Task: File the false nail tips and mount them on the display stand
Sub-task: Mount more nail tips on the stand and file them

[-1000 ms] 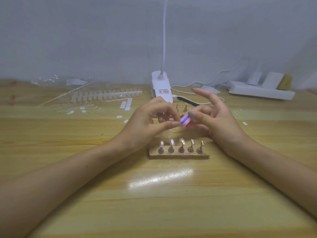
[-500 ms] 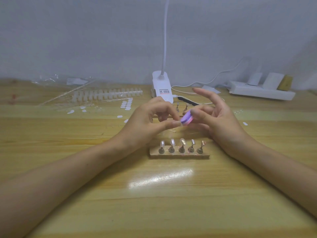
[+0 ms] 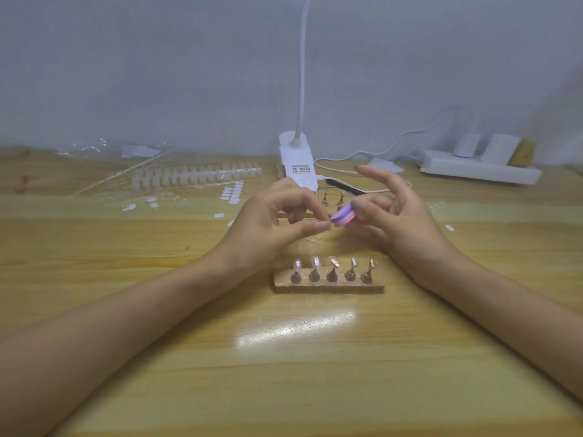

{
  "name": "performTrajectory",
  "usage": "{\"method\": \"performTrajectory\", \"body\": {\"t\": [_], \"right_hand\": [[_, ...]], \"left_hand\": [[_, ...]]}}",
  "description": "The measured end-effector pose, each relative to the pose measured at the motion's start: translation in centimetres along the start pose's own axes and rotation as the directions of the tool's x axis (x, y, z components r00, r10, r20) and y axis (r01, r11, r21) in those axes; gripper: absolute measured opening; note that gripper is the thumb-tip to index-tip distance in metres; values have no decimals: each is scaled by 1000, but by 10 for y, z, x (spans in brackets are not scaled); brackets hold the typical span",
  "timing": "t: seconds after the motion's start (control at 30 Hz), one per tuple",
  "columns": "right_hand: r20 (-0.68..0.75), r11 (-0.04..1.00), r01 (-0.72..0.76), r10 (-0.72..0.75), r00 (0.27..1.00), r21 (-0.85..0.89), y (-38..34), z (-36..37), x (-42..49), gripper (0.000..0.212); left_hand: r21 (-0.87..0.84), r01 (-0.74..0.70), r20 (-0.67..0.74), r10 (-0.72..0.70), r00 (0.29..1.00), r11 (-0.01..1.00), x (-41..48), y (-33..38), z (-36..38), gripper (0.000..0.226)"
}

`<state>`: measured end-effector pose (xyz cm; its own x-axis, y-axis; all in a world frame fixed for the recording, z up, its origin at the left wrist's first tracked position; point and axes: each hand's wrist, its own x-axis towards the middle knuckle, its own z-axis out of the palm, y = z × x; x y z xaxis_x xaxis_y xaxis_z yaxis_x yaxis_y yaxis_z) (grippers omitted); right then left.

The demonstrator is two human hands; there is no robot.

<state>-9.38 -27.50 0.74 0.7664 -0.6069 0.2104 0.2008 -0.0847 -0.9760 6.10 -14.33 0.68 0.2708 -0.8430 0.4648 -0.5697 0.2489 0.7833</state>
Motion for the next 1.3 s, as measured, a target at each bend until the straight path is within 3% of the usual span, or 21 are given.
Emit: {"method": "performTrajectory", "body": {"t": [0.1,0.23,0.33,0.43,0.57,0.67,0.97,1.1,1.2,1.3], "right_hand": [[96,999,-16,20,995,-43,-1,4,-2,66],[-7,1000,16,-16,1000,-16,0,1,0,67],[94,999,-4,8,996,-51,0,3,-1,65],[35,1000,8,-7,999,-29,1,2,0,64],[112,999,11,-6,994,-48,1,3,-1,63],[35,1000,23,-23,999,-14,2,1,1,63],[130,1000,17,-16,991,-12,1,1,0,64],[23,999,31,-31,999,-9,2,0,0,66],[137,999,32,-26,990,-38,2,2,-2,67],[-8,999,48,-48,999,-6,1,0,1,61]], "left_hand": [[1,8,-24,-8,1000,1000,-1,0,0,8],[-8,20,-25,-20,999,1000,-1,-1,0,5],[9,21,-44,-20,999,1000,-1,-1,0,4],[5,21,-42,-20,999,1000,-1,-1,0,4],[4,19,-60,-19,998,1000,0,-1,0,4],[-9,12,-40,-12,999,1000,-1,0,0,4],[17,-2,-51,2,999,1000,0,0,0,6],[-8,4,-52,-4,999,1000,0,0,0,4],[21,6,-59,-5,998,1000,0,-1,0,4],[35,-4,-13,4,1000,999,-1,1,0,5]]}}
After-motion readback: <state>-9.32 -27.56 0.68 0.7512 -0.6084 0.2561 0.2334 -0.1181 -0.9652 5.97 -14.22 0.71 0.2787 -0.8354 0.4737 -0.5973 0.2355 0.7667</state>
